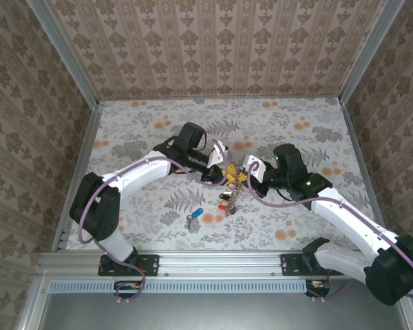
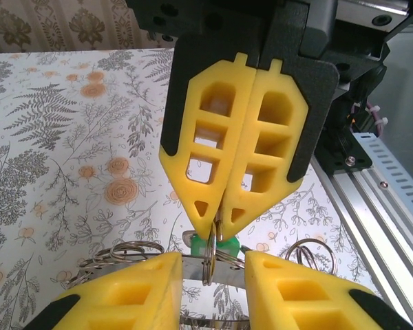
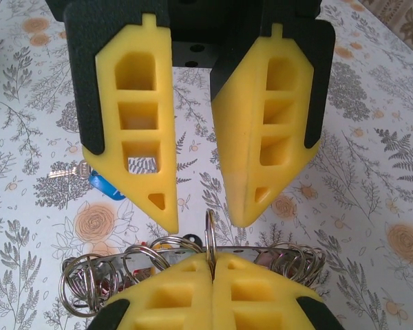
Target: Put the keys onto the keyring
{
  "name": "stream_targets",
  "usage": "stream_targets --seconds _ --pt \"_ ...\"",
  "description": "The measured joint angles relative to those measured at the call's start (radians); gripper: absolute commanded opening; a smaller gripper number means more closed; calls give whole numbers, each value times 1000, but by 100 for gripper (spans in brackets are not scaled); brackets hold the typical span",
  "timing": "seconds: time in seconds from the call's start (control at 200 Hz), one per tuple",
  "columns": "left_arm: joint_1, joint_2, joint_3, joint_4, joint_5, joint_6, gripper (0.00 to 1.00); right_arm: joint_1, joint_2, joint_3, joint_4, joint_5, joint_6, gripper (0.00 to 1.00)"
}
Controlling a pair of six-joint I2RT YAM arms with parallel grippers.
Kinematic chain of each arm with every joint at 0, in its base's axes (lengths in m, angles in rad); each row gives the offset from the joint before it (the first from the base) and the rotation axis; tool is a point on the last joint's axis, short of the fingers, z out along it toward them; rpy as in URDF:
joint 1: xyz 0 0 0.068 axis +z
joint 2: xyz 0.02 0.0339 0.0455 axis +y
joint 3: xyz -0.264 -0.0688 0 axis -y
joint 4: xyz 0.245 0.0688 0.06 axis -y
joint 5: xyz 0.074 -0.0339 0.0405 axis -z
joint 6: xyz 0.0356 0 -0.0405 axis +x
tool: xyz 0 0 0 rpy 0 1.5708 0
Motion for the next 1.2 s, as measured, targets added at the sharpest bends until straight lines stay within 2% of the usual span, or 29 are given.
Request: stream_targets --seconds 0.285,0.34,0.385,0.505,0.64,0.735,1.2 --pt "-16 10 31 -40 -20 24 14 4 0 0 0 -1 3 0" --pt "-16 10 32 -39 -23 26 8 5 0 0 0 -1 3 0" --pt "-16 10 34 -43 -24 25 0 6 0 0 1 -1 4 0" --pt "-15 10 36 -41 -23 32 0 5 -2 0 8 0 11 8" --pt "-9 10 16 22 2 0 0 -4 -24 -30 51 4 31 9" --pt "-5 10 -16 87 20 -35 0 -27 -28 -68 109 -22 58 13" --pt "14 9 -63 255 79 -153 0 -80 -27 -139 290 -114 151 14"
